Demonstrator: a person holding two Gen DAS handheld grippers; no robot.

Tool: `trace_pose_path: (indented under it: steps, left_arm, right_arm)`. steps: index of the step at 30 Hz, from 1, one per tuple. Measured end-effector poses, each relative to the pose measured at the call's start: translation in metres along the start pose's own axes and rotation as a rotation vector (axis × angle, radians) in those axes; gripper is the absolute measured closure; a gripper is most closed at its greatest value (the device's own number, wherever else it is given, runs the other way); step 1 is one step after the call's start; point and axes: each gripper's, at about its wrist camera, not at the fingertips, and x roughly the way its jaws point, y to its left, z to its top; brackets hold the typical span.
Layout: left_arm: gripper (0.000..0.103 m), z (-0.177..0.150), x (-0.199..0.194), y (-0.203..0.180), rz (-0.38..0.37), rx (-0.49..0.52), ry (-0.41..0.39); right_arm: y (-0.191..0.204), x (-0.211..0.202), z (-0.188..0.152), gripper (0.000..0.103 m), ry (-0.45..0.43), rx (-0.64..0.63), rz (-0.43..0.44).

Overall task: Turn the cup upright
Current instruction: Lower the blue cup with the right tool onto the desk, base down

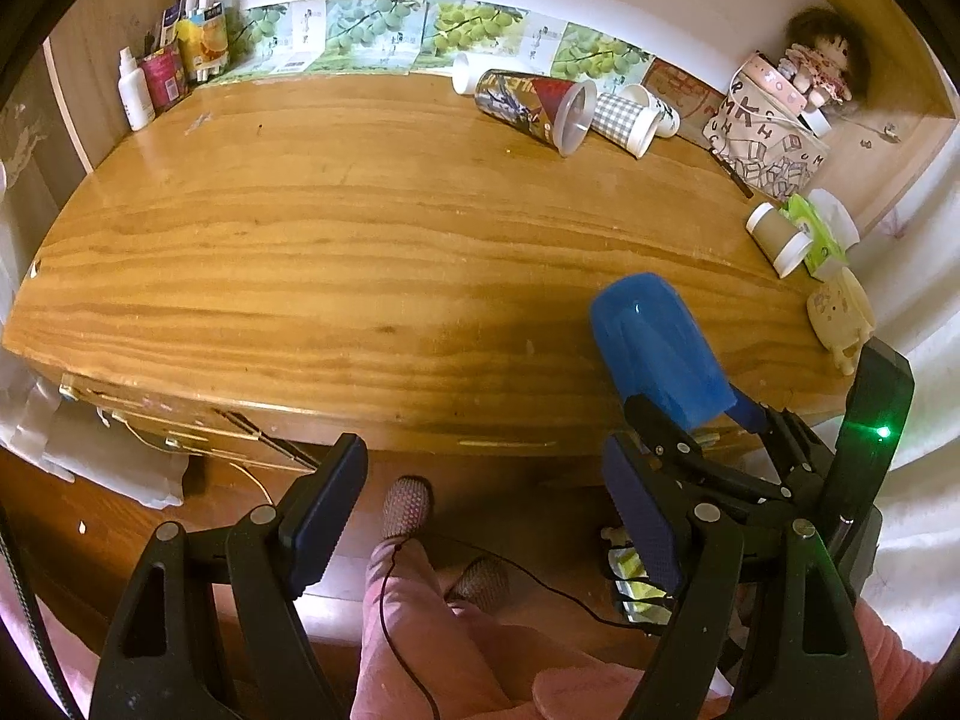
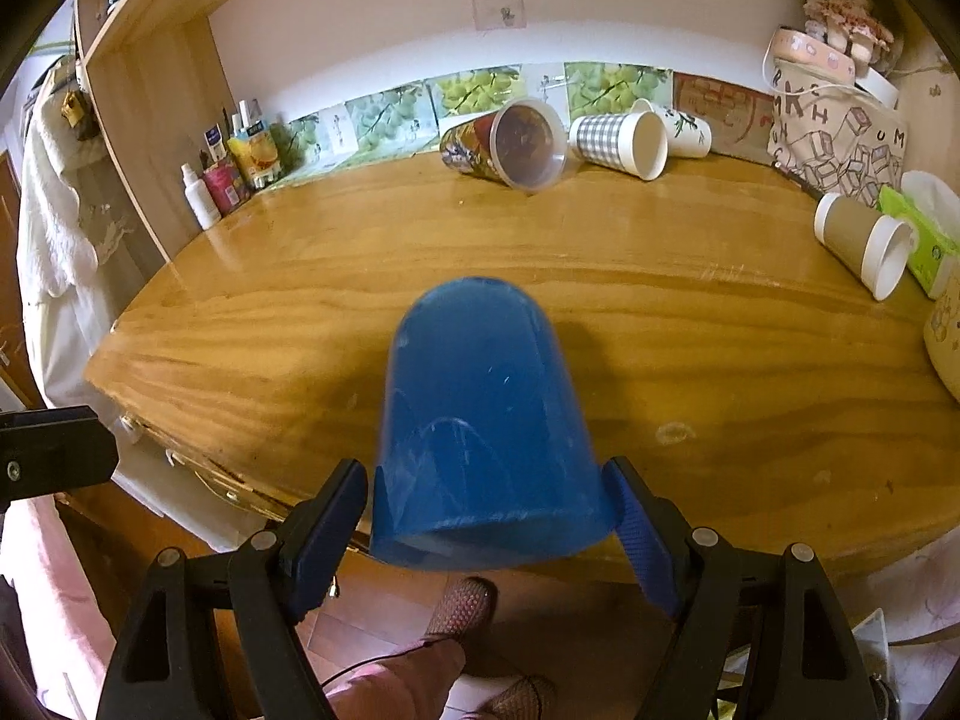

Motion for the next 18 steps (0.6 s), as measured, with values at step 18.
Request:
trace_pose_path:
  steps: [18]
  left_arm:
    - [0.020,-0.011,-0.005,0.010,-0.007,-0.055,-0.006]
  right_arm:
    - [-0.002,-0.006,-0.002,0.030,-0.009,0.003,0.035]
